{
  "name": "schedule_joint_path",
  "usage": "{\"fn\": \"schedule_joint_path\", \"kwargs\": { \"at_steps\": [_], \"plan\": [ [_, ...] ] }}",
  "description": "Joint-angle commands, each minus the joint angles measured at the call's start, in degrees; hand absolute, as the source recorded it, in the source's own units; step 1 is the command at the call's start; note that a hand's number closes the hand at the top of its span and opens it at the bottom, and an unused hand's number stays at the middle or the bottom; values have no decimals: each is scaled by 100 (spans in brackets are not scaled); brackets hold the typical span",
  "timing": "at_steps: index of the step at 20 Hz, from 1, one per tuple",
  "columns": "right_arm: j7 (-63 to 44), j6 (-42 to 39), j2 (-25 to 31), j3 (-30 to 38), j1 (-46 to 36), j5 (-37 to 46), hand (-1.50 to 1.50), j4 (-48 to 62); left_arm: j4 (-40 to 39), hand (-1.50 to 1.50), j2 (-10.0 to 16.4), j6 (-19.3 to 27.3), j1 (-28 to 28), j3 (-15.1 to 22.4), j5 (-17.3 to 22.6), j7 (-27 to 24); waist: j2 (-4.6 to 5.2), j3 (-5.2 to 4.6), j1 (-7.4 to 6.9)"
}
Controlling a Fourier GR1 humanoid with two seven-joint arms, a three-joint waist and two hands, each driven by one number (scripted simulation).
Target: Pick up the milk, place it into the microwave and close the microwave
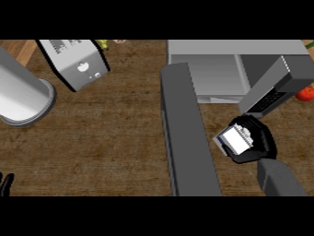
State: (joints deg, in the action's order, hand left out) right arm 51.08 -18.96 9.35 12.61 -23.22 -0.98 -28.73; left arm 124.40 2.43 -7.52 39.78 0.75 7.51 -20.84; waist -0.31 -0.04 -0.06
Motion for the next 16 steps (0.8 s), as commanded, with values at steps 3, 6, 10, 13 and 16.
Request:
{"fn": "schedule_joint_path", "kwargs": {
  "at_steps": [3,6,10,13,16],
  "plan": [
    [-548,-262,-301,-437,595,-133,150,-1588,747,-150,-10,-15,330,44,127,419,-15,-3,51],
    [-1408,-155,-571,-717,1231,-325,150,-2922,365,-150,67,-118,225,-262,319,259,-36,-12,127],
    [-2326,178,-899,-1017,2089,-497,150,-4468,359,-150,-27,-344,588,-114,265,-93,-31,-10,88],
    [-2947,522,-924,-1424,2566,-912,150,-5517,113,-150,-185,-281,547,-39,33,-305,-13,-5,51],
    [-3364,1187,-929,-1935,2663,-882,150,-6147,243,-150,-139,-449,751,-140,104,-309,1,0,-6]
  ]
}}
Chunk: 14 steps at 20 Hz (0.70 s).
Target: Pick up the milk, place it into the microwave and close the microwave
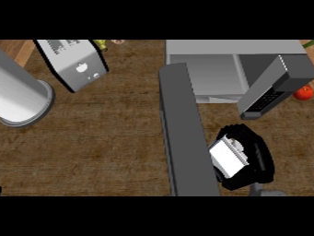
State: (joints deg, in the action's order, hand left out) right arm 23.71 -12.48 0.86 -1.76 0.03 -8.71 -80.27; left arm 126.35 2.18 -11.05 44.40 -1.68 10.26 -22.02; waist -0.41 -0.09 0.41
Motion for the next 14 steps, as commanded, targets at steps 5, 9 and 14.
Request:
{"fn": "schedule_joint_path", "kwargs": {
  "at_steps": [5,9,14],
  "plan": [
    [-541,1028,-82,-588,-231,-74,150,-798,-411,-150,275,-308,-489,-834,608,162,36,8,-71],
    [-527,2312,-82,-1191,-978,45,150,-299,-229,-150,-54,-179,-308,-424,146,171,42,10,-107],
    [-706,2915,-74,-816,-1748,496,150,577,-342,-150,287,-401,-445,-977,559,190,56,10,-152]
  ]
}}
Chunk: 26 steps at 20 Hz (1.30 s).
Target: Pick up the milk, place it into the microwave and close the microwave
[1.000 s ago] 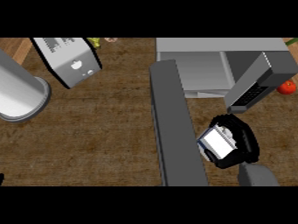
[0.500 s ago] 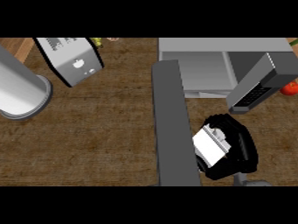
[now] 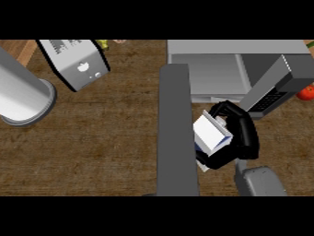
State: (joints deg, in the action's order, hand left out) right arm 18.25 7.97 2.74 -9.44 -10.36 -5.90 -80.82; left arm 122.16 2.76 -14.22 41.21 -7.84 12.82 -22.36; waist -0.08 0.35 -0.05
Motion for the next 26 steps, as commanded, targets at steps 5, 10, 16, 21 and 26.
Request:
{"fn": "schedule_joint_path", "kwargs": {
  "at_steps": [5,10,16,21,26],
  "plan": [
    [-237,825,-193,500,-1251,197,150,1557,-382,-150,263,-549,71,-516,400,-207,14,-36,-101],
    [879,977,-262,923,-2246,4,150,3590,-421,-150,250,-338,-425,-585,295,15,55,-29,-173],
    [1858,218,151,1683,-3170,-86,150,5297,-590,-150,274,-493,-538,-665,273,63,74,-27,-197],
    [2342,643,173,1700,-3777,218,150,5978,-531,-150,111,-465,-488,-510,95,103,88,-26,-250],
    [2968,960,284,1847,-4040,335,150,6547,-788,-150,172,-537,-767,-557,89,35,137,-24,-330]
  ]
}}
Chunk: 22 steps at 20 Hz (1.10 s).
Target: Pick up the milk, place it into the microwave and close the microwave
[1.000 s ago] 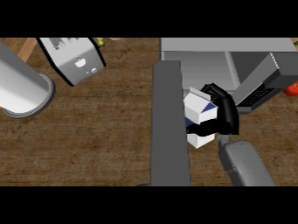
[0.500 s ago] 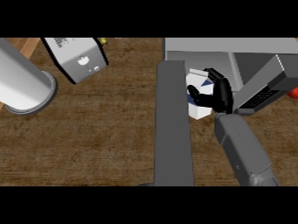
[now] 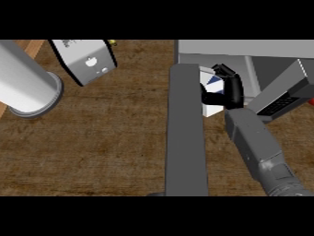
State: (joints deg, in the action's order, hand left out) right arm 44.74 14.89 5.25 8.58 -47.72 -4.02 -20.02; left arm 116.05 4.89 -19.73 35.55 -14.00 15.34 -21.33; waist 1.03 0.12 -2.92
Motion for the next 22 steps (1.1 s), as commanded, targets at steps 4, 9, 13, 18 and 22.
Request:
{"fn": "schedule_joint_path", "kwargs": {
  "at_steps": [4,9,13,18,22],
  "plan": [
    [248,1011,-70,-106,-753,442,150,674,-185,-150,84,-5,-287,-172,117,98,27,-3,-83],
    [302,2050,45,-432,-967,977,150,980,-664,-150,247,-197,-552,-277,177,-59,63,-11,-134],
    [80,2550,214,-427,-1171,1106,150,1255,-274,-150,171,-75,-560,-136,135,183,92,1,-208],
    [57,2921,330,-201,-1097,971,150,1327,-259,-150,88,-9,-593,-53,18,211,150,11,-280],
    [29,2977,415,-87,-1113,909,150,1336,-579,-150,246,-247,-554,-278,102,-60,154,6,-334]
  ]
}}
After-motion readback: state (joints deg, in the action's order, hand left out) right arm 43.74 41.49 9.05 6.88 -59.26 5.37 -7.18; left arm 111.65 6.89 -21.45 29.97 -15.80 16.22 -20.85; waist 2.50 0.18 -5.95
